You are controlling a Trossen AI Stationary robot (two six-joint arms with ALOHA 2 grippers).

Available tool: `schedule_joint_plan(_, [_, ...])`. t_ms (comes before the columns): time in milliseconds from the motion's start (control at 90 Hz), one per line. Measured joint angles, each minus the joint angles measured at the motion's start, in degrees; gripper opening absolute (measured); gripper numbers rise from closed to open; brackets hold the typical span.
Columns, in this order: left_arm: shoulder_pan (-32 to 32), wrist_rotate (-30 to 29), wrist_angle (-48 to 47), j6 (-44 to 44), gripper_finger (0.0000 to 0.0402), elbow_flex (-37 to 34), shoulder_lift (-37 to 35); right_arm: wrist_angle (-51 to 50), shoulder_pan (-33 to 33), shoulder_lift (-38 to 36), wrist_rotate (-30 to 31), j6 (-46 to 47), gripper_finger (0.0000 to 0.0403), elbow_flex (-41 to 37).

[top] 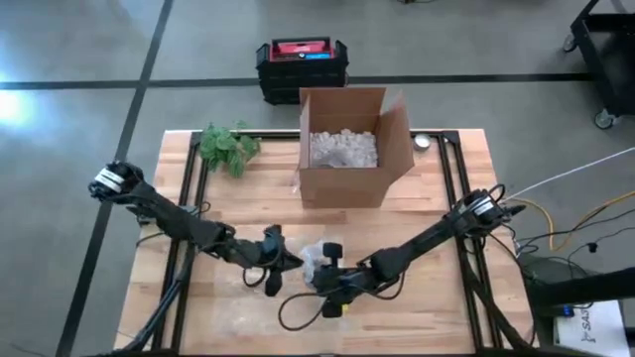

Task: Wrap mug
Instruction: Wrap the yellow mug with bubble wrap

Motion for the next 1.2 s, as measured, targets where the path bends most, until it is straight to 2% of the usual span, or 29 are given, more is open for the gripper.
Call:
schedule_joint_plan(133, [0.1,3.2,-2.5,2.6,0.0,5.3,7.0,-0.9,0.1,0.0,-0.6,0.2,0.0,-0.1])
schedule_joint_plan(267, [0.0,2.8,-12.0,2.8,0.0,11.1,11.6,-1.6,0.2,0.2,-2.0,2.6,0.0,-0.2])
schedule_joint_plan(367, [0.1,1.0,-16.4,3.2,0.0,13.1,13.2,-1.9,-0.3,0.0,-4.1,3.5,0.0,-0.2])
schedule_joint_plan(556, [0.5,0.2,-16.6,3.6,0.0,13.1,12.9,-2.9,-0.9,-0.3,-4.4,6.5,0.0,0.4])
schedule_joint_plan(744, [0.5,0.1,-16.7,3.4,0.0,13.1,12.9,-15.0,-0.8,-2.6,-4.9,7.6,0.0005,5.5])
schedule_joint_plan(989, [0.5,0.5,-16.0,3.3,0.0,13.0,13.0,-34.3,-0.4,-6.3,-4.0,9.0,0.0051,12.0])
schedule_joint_plan(1078, [0.4,0.5,-15.7,3.3,0.0,12.9,13.0,-37.8,-0.6,-7.4,-2.4,9.8,0.0064,12.2])
schedule_joint_plan(1200, [0.4,0.6,-15.6,3.3,0.0,12.9,13.0,-36.7,-0.9,-6.7,-1.6,10.4,0.0069,10.8])
